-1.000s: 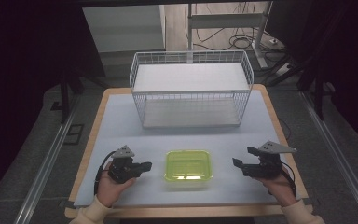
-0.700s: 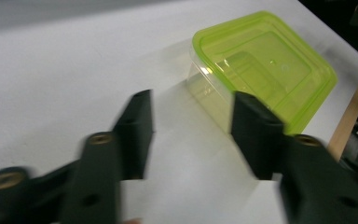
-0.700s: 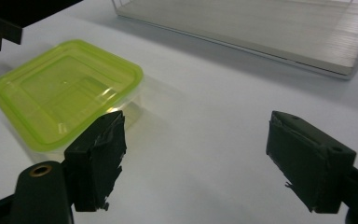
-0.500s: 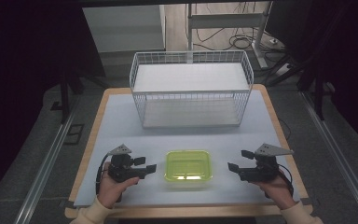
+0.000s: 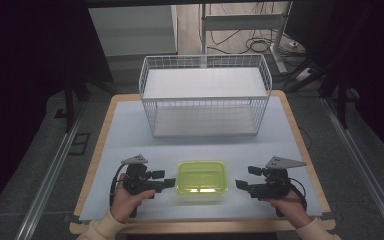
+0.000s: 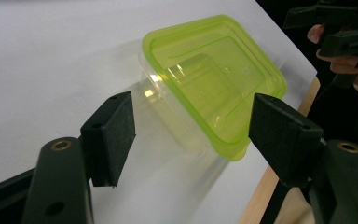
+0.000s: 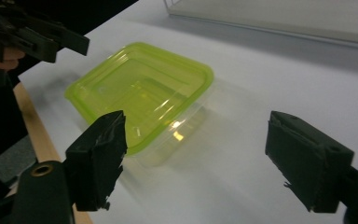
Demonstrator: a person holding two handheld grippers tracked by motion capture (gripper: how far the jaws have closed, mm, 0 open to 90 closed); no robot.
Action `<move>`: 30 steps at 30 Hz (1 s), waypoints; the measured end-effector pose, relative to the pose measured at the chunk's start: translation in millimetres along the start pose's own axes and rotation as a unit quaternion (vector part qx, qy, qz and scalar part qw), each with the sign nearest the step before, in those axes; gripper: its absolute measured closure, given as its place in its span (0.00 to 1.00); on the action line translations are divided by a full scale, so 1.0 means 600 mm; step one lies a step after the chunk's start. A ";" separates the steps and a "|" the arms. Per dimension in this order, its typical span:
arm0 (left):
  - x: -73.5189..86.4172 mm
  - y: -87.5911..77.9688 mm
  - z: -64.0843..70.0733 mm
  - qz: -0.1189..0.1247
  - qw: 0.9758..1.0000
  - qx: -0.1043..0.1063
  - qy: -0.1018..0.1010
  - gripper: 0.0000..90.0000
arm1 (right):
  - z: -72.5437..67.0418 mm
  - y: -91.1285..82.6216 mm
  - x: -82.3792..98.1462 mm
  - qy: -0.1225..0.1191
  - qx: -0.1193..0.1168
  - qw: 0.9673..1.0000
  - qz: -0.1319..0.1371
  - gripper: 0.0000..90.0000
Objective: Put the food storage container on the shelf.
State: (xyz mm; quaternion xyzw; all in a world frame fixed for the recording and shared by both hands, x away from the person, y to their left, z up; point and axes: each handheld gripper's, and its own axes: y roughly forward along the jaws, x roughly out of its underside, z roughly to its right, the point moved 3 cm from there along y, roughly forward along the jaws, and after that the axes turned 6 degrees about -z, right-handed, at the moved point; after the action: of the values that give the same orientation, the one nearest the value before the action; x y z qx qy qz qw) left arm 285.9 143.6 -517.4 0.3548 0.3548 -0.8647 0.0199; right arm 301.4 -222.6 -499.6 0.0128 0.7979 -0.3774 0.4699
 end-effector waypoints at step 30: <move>-0.013 0.042 -0.015 -0.022 0.999 0.025 -0.037 0.41 | 0.014 0.085 -0.008 0.129 -0.060 0.988 -0.052 0.49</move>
State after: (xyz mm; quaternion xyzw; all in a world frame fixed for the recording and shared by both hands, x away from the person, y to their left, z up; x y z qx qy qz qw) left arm 303.9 128.9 -531.9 0.3147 0.3401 -0.8862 0.0053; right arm 329.4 -189.8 -528.2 -0.0081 0.8726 -0.3481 0.3425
